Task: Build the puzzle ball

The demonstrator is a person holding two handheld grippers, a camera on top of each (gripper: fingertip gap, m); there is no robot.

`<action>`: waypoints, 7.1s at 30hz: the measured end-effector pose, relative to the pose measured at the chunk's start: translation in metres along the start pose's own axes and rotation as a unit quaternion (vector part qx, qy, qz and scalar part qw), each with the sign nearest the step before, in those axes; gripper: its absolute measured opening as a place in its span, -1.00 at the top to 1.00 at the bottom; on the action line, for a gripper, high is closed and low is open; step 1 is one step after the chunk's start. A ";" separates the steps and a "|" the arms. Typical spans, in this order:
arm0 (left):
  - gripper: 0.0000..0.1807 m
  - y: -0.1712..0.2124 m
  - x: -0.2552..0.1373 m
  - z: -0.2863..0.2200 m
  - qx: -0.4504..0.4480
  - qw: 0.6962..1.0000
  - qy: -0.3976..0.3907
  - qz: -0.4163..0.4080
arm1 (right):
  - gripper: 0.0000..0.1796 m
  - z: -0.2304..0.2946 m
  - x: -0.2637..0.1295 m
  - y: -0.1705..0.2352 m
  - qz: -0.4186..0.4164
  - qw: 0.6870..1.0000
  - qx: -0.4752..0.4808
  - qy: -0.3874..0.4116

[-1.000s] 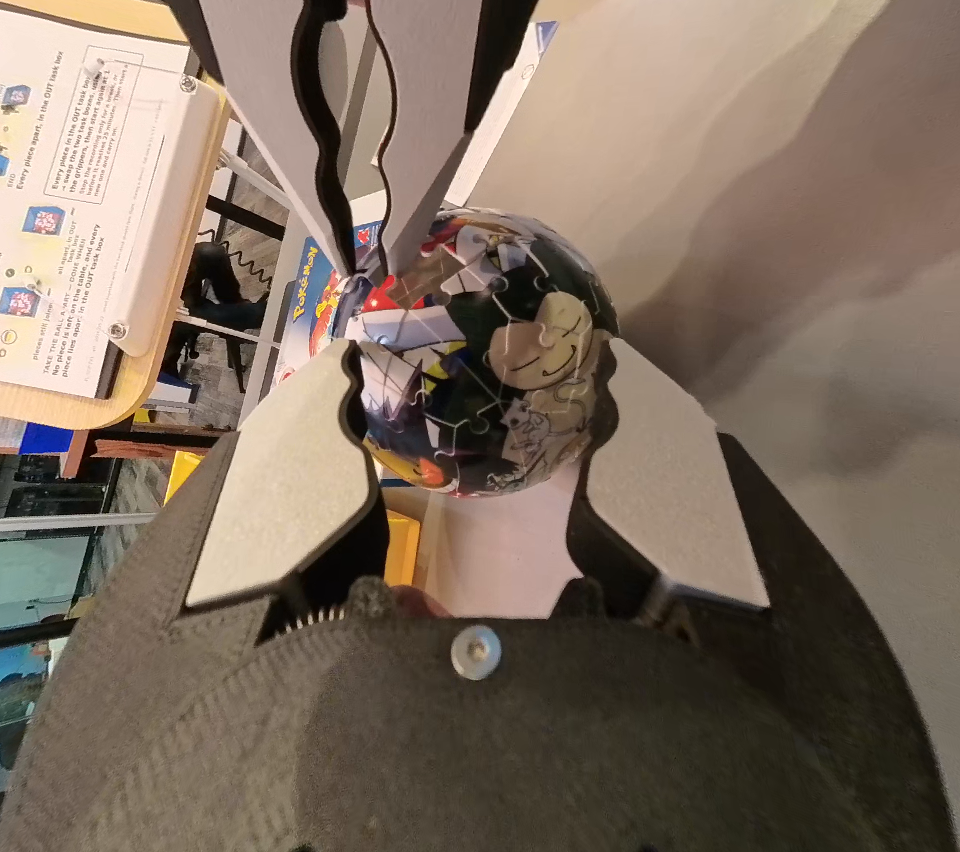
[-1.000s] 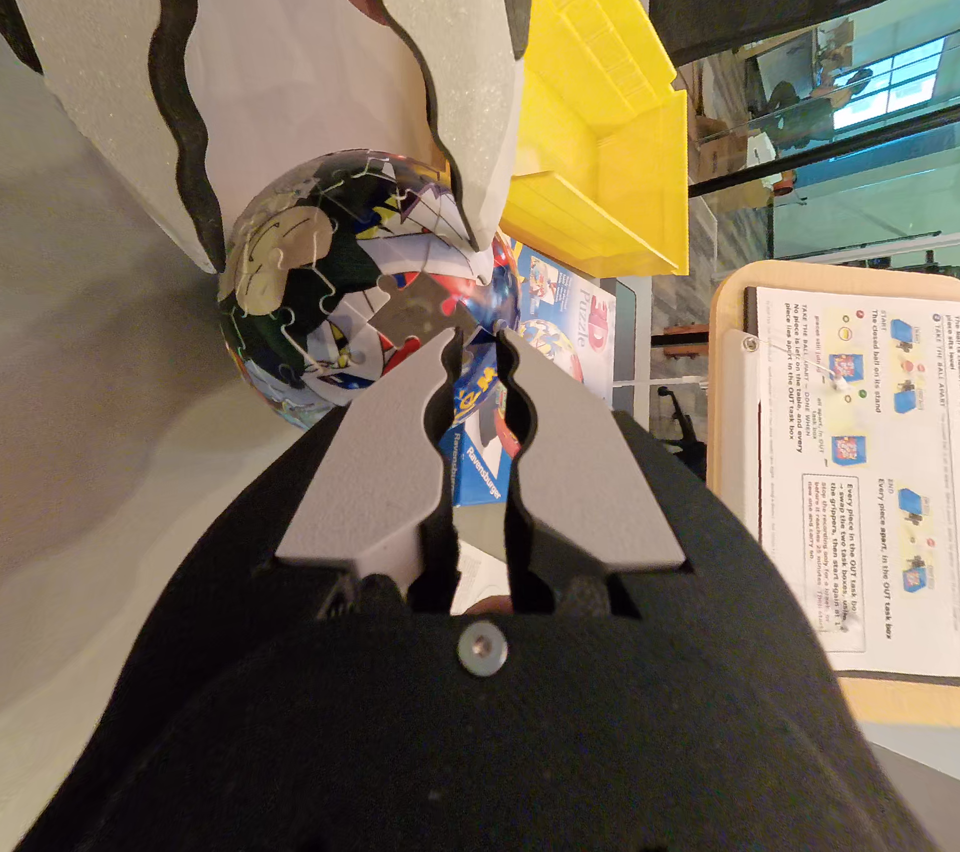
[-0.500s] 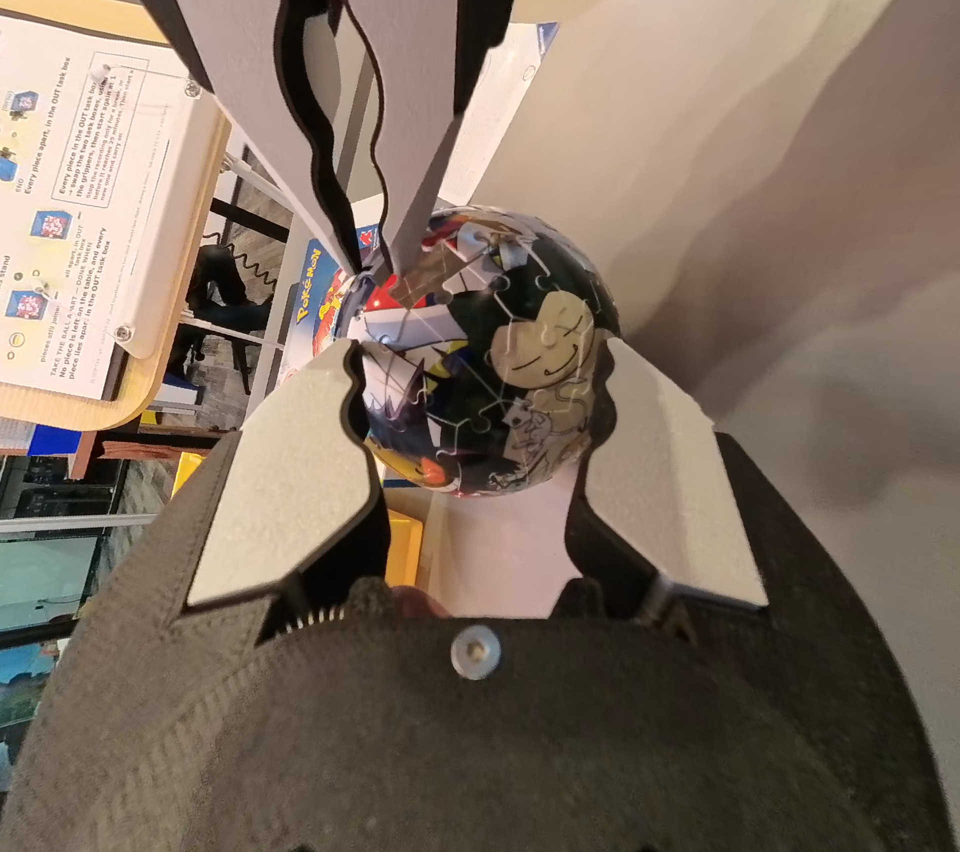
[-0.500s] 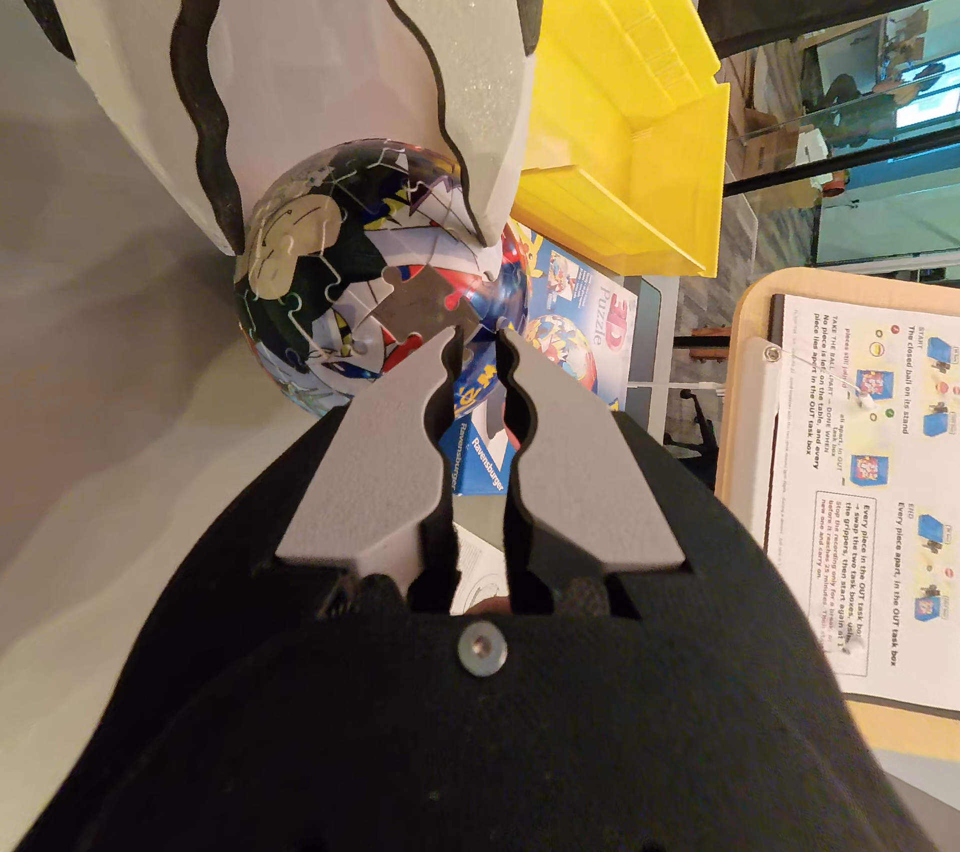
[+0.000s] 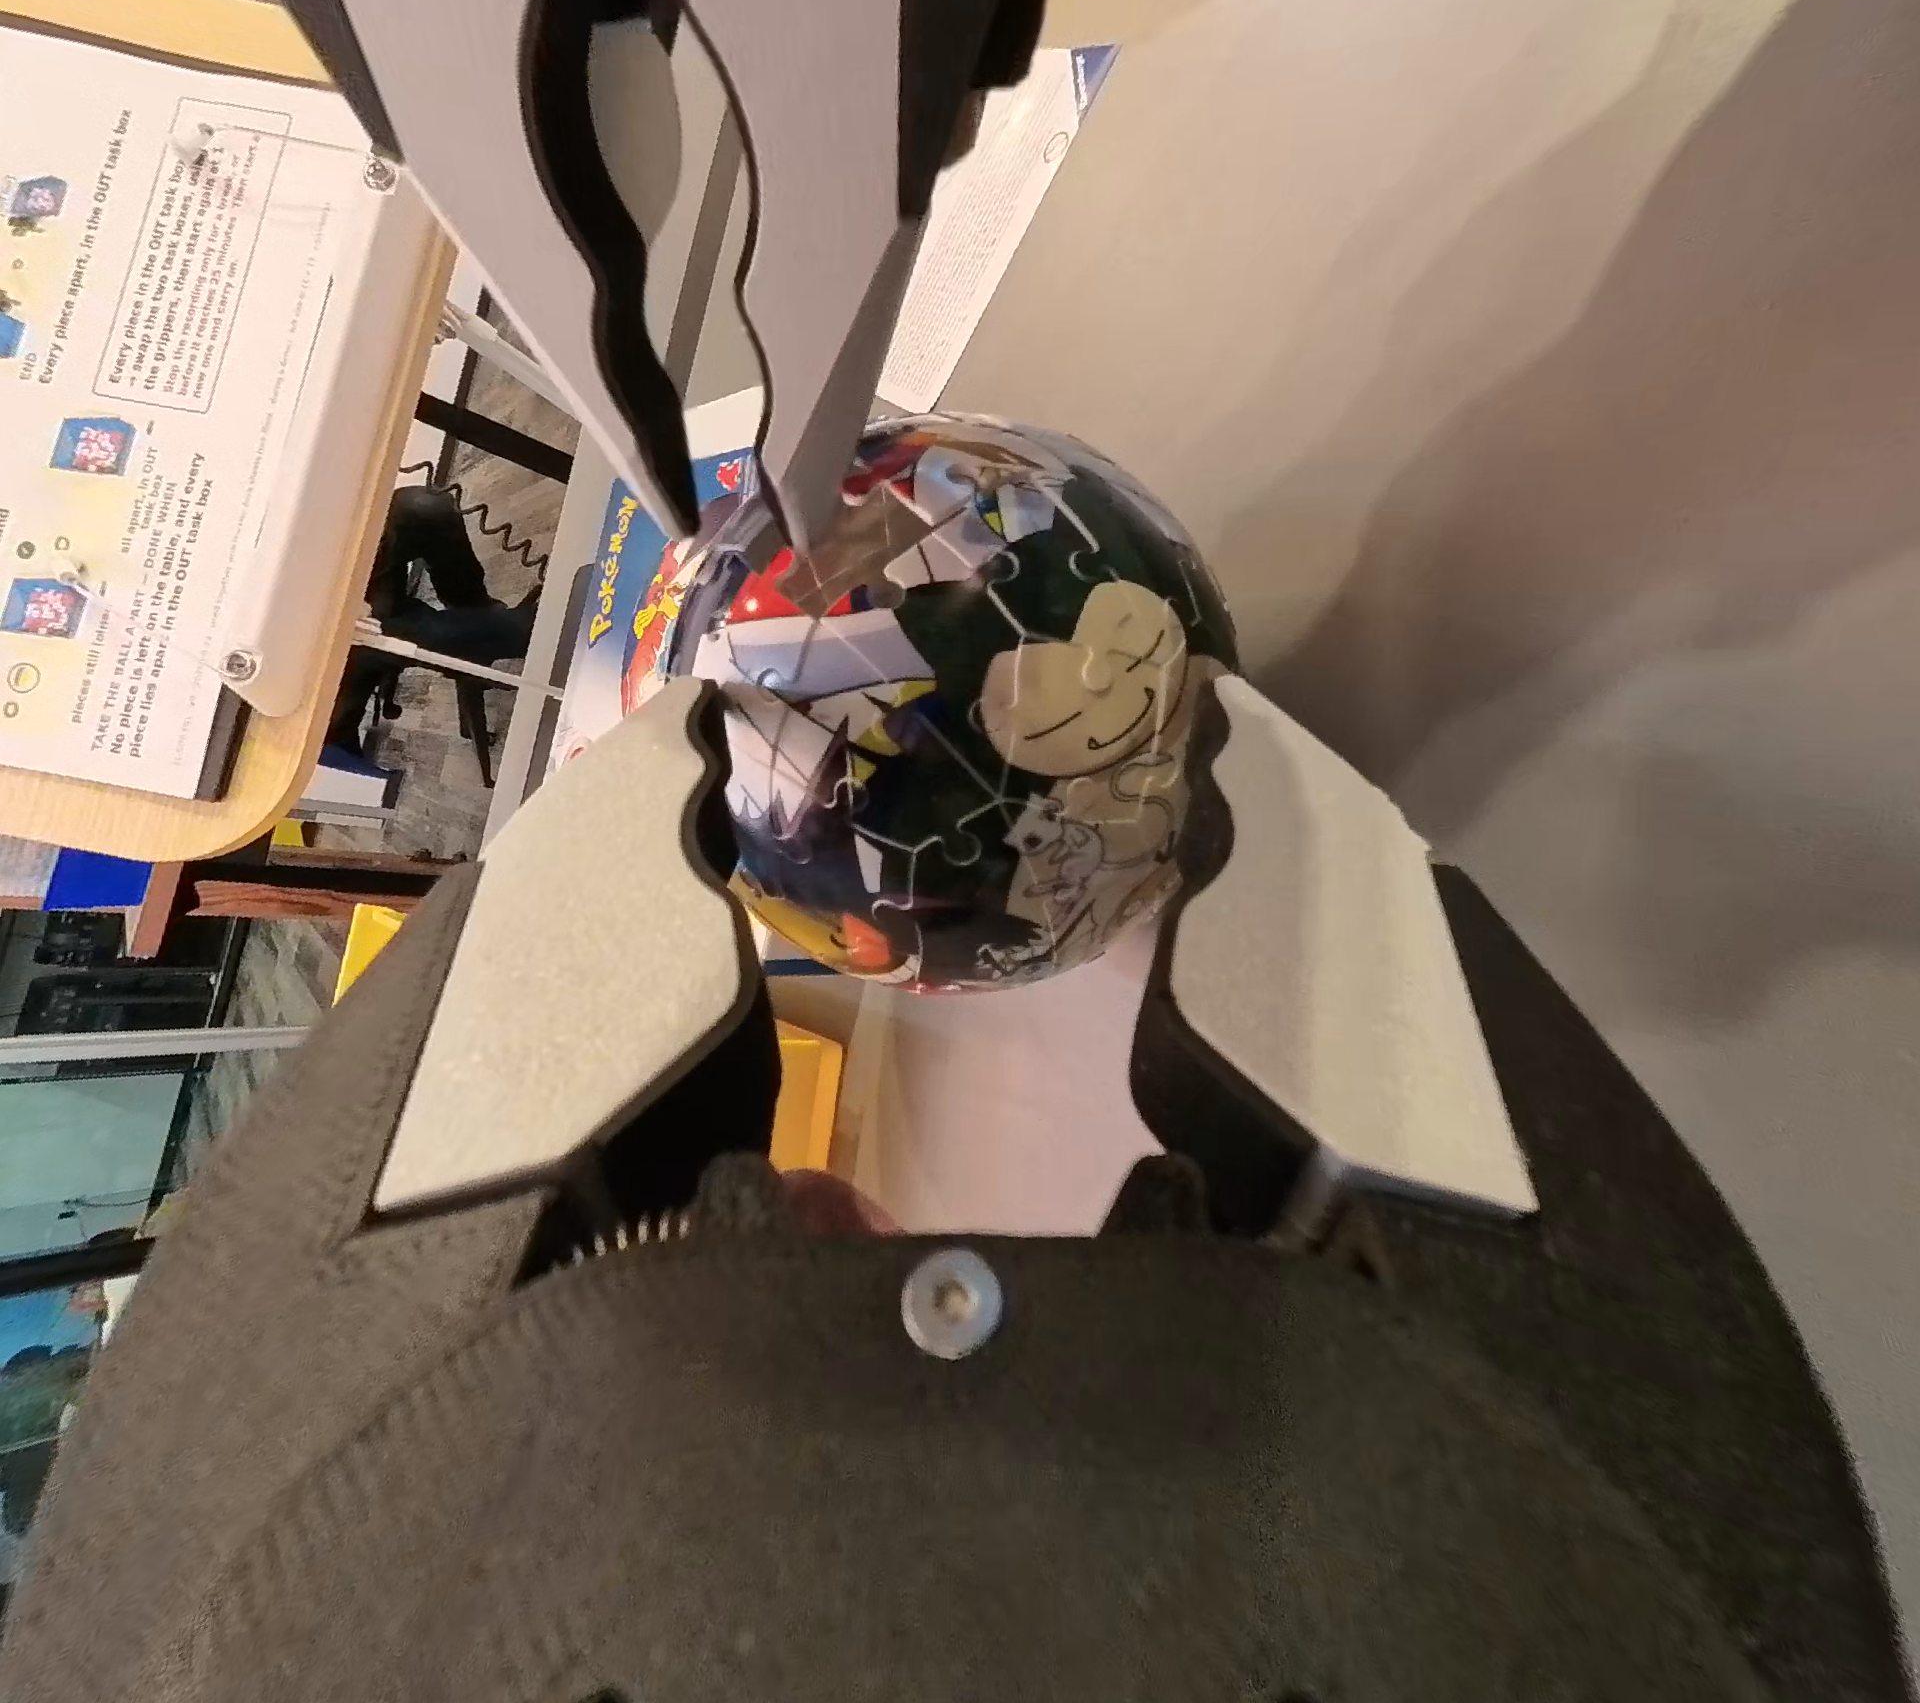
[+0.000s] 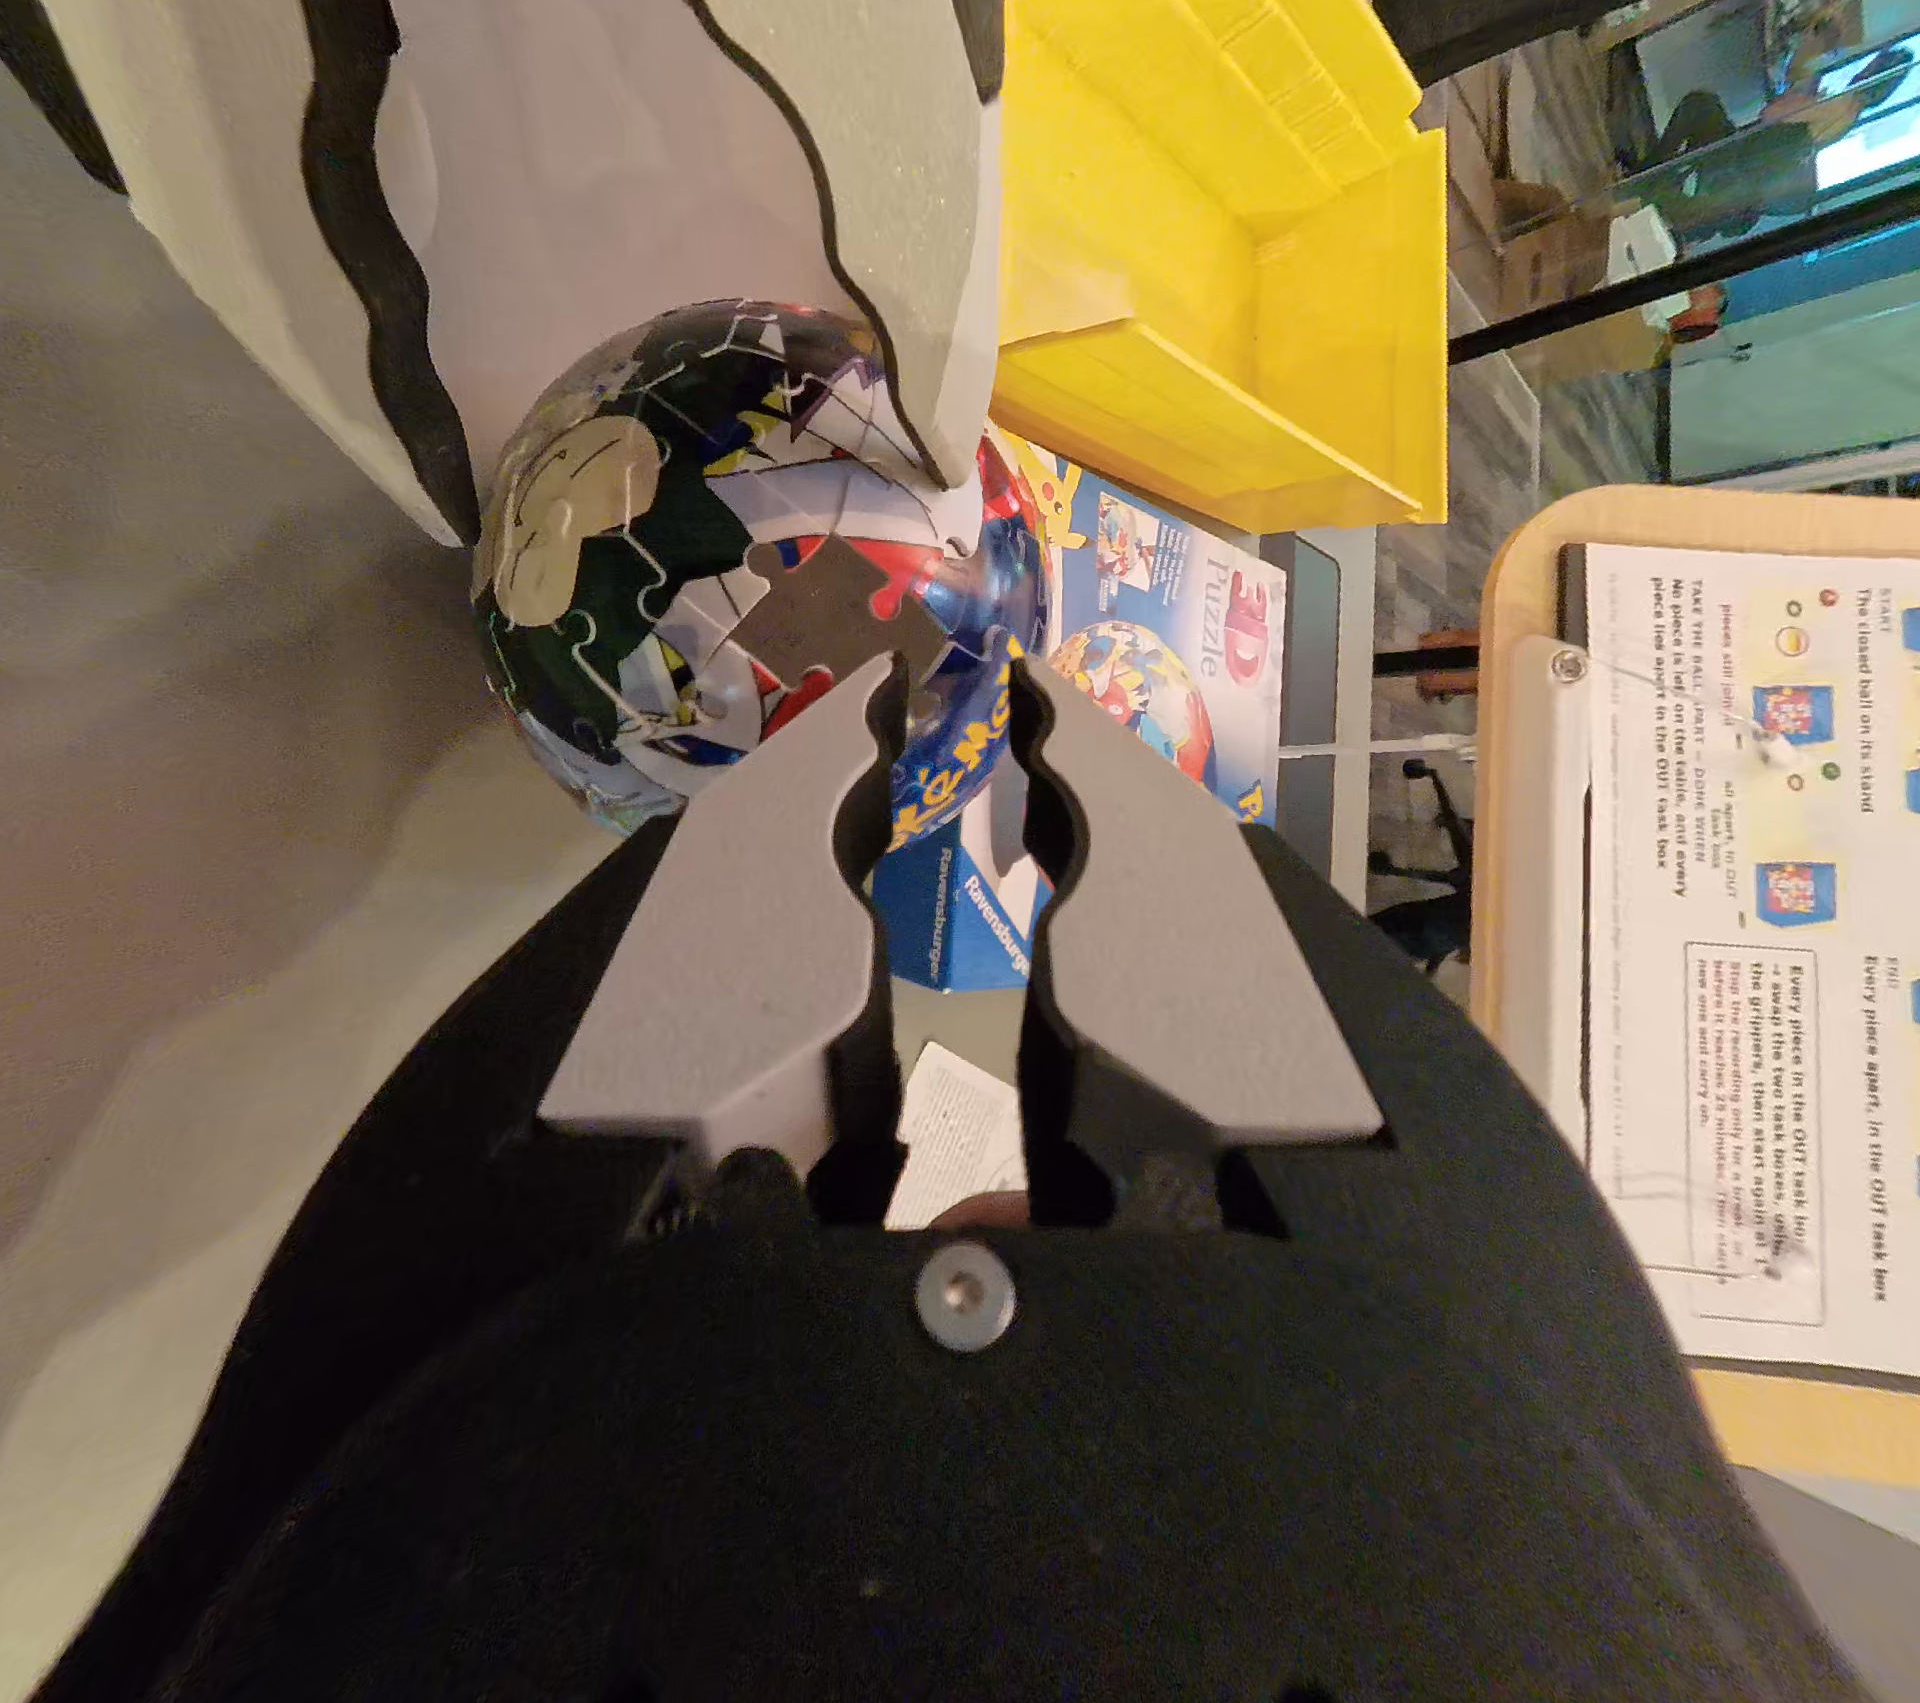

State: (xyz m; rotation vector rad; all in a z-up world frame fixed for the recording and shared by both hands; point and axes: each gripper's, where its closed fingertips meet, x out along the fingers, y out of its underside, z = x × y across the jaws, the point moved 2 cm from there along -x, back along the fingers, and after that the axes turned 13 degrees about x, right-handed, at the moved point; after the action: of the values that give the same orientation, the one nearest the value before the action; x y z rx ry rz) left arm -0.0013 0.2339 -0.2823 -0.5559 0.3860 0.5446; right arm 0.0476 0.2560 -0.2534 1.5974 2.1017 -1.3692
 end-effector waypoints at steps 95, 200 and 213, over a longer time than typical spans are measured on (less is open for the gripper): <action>0.08 -0.003 0.001 0.000 0.002 1.000 0.001 -0.004 | 0.86 0.003 0.000 0.000 0.011 0.993 0.099 -0.069; 0.19 -0.005 -0.006 0.007 -0.004 0.996 0.084 -0.002 | 0.36 -0.025 0.016 0.009 -0.100 0.885 0.435 -0.136; 0.15 0.005 -0.006 0.012 -0.047 0.995 0.088 0.009 | 0.34 -0.024 0.016 0.004 -0.104 0.891 0.423 -0.127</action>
State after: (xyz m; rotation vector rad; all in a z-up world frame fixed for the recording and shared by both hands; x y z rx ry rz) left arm -0.0070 0.2426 -0.2718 -0.6949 0.5345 0.5357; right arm 0.0533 0.2848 -0.2523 1.2904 1.6189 -2.6489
